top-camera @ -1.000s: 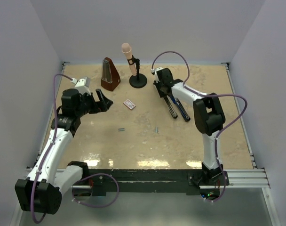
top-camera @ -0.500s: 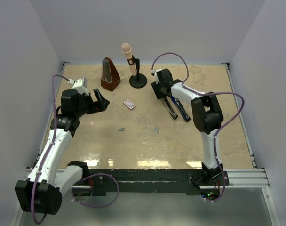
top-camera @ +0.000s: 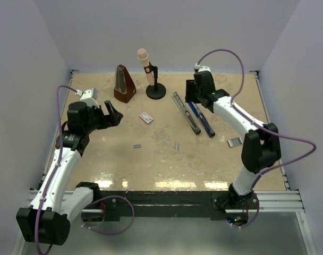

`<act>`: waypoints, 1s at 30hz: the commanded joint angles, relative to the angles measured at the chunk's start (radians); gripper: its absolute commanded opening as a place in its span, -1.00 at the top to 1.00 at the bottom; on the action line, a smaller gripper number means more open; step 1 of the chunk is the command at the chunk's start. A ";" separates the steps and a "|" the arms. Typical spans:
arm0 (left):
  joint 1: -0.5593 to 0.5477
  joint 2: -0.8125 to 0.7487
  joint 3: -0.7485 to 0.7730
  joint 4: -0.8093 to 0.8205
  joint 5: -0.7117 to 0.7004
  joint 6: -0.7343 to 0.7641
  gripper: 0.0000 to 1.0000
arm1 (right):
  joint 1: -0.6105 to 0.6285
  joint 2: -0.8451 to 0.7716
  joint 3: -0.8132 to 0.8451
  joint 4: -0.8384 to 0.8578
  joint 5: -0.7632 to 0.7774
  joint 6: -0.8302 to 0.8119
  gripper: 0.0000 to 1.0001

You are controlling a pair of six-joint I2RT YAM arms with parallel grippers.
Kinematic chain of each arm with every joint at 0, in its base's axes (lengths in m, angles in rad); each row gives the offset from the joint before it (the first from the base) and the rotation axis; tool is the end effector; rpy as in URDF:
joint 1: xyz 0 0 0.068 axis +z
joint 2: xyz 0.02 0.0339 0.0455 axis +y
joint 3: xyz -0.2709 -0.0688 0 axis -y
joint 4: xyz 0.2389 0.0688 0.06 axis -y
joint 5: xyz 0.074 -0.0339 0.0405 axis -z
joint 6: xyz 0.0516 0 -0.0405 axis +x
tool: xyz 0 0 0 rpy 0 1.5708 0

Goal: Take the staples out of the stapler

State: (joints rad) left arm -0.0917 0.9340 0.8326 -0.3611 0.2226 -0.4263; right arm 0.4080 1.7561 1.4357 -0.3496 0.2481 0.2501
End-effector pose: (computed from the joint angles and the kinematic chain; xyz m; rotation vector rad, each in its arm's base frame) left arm 0.2120 -0.0309 0.3113 -0.2026 2.0555 -0.5492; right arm 0.3839 0.1521 0.2845 -0.0415 2.2177 0.0847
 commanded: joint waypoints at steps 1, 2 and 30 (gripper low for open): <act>0.007 -0.014 0.022 0.021 -0.002 0.008 -0.92 | -0.087 -0.134 -0.119 -0.083 0.128 0.311 -0.38; 0.007 -0.011 0.026 0.016 0.001 0.008 -0.92 | -0.133 -0.153 -0.141 -0.091 0.119 0.343 -0.38; 0.009 -0.031 0.022 0.013 -0.005 0.000 -0.91 | -0.405 -0.156 -0.425 -0.371 0.293 0.926 -0.33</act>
State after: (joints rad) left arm -0.0917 0.9150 0.8326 -0.3618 0.2291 -0.4267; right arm 0.0120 1.6035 1.0458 -0.6968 0.5102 1.0855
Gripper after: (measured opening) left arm 0.956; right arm 0.663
